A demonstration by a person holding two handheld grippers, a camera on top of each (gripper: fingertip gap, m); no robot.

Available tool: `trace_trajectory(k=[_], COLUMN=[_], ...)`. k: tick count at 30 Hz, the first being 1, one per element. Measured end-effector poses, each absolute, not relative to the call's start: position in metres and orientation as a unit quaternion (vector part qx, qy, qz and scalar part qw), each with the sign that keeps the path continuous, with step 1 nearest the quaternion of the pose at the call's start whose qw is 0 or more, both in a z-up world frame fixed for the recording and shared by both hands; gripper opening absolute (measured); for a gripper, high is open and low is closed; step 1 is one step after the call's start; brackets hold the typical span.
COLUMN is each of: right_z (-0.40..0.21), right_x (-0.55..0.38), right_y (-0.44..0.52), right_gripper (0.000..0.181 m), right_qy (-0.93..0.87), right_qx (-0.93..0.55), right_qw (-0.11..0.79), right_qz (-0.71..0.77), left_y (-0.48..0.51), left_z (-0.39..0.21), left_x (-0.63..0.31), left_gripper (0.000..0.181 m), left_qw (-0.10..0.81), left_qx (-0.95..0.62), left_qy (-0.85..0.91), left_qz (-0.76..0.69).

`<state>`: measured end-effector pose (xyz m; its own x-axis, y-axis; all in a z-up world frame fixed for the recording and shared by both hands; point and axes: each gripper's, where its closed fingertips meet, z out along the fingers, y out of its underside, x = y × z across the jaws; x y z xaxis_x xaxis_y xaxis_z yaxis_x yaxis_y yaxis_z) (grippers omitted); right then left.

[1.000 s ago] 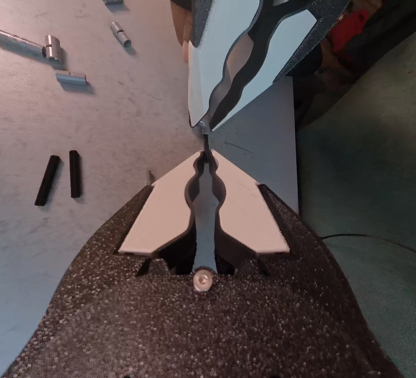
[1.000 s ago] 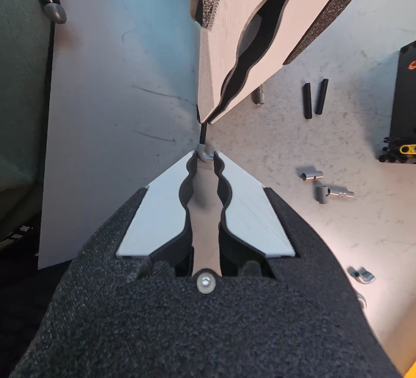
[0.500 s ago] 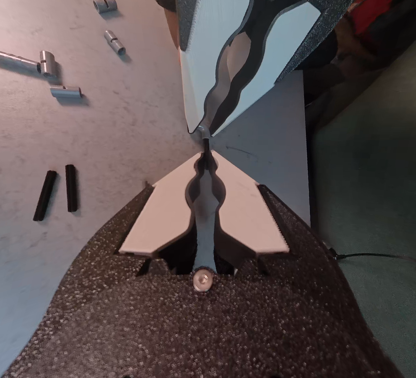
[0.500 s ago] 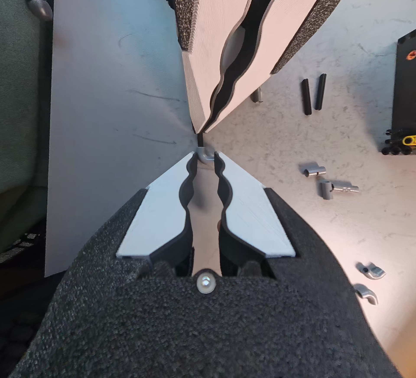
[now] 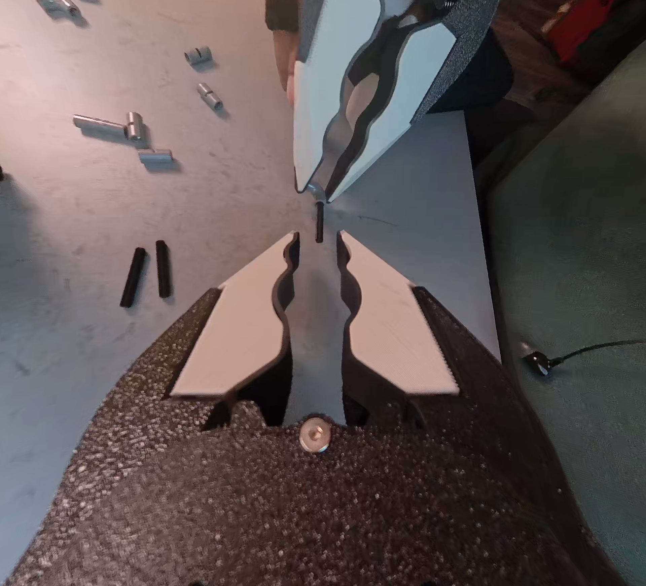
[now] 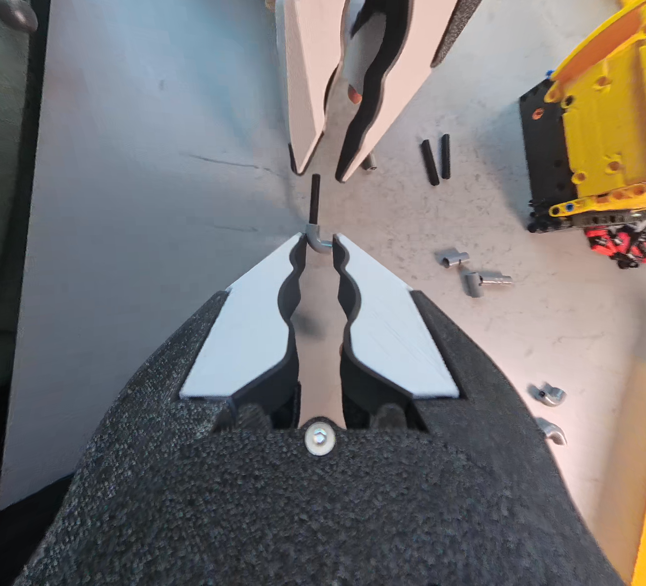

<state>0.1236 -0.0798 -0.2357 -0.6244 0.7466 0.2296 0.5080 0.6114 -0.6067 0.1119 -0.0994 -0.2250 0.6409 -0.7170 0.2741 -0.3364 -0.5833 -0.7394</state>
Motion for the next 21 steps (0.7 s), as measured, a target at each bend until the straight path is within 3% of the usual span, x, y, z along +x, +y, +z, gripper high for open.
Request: trace_trajectory(k=[6, 13, 21], right_z=[-0.2, -0.185, -0.209], right_x=[0.107, 0.1, 0.106], right_y=[-0.082, -0.086, -0.091], right_gripper=[0.015, 0.015, 0.008], right_qy=[-0.789, -0.77, -0.817], right_qx=[-0.359, -0.356, -0.345], right_qw=[0.363, 0.363, 0.301], right_qz=[0.342, 0.385, 0.351], left_y=[-0.097, -0.091, -0.09], left_z=[-0.194, -0.174, -0.196], left_x=[0.114, 0.112, 0.115], left_gripper=[0.015, 0.004, 0.004], left_qw=[0.401, 0.478, 0.456], left_qx=[-0.794, -0.759, -0.771], left_qy=[0.329, 0.36, 0.384], left_qz=[-0.316, -0.257, -0.223])
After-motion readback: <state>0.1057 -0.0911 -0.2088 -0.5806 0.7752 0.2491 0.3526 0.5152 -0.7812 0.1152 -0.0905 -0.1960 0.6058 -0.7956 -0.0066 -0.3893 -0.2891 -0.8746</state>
